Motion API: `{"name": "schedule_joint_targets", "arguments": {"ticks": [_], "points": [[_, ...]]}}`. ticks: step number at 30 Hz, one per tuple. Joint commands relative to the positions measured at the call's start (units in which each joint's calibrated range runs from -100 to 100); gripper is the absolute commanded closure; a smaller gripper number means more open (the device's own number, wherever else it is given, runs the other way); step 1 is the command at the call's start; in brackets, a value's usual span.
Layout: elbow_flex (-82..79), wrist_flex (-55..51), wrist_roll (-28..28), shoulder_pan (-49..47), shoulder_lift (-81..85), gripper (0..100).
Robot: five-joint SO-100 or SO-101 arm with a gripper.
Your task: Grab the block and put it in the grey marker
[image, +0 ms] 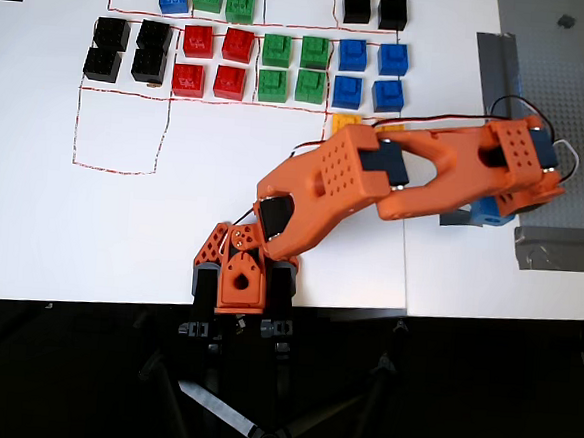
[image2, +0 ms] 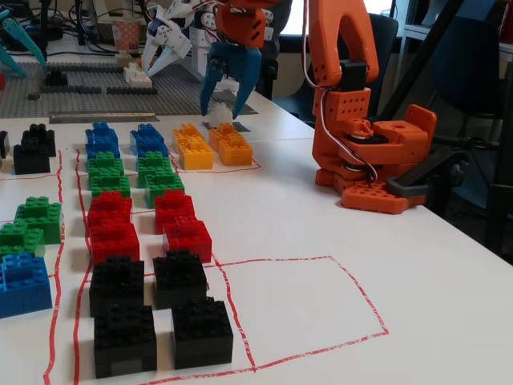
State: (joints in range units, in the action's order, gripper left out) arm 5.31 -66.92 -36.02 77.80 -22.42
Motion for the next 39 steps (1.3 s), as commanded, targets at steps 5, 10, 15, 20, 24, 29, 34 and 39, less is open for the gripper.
{"name": "schedule_joint_targets", "arguments": {"ticks": [5, 10, 15, 20, 24, 29, 34, 39], "points": [[8.1, -2.4, -1.9, 3.5, 3.5, 62], [9.4, -7.8, -1.6, 3.1, 6.4, 62], [10.1, -17.4, -0.5, 0.8, 14.3, 68], [9.2, -26.5, 2.5, -4.8, 22.4, 80], [7.7, -31.4, 6.4, -11.2, 27.6, 87], [3.9, -31.7, 11.6, -20.1, 32.2, 93], [0.1, -31.8, 16.8, -29.6, 35.0, 97], [-3.6, -32.2, 22.7, -39.9, 37.1, 98]]}}
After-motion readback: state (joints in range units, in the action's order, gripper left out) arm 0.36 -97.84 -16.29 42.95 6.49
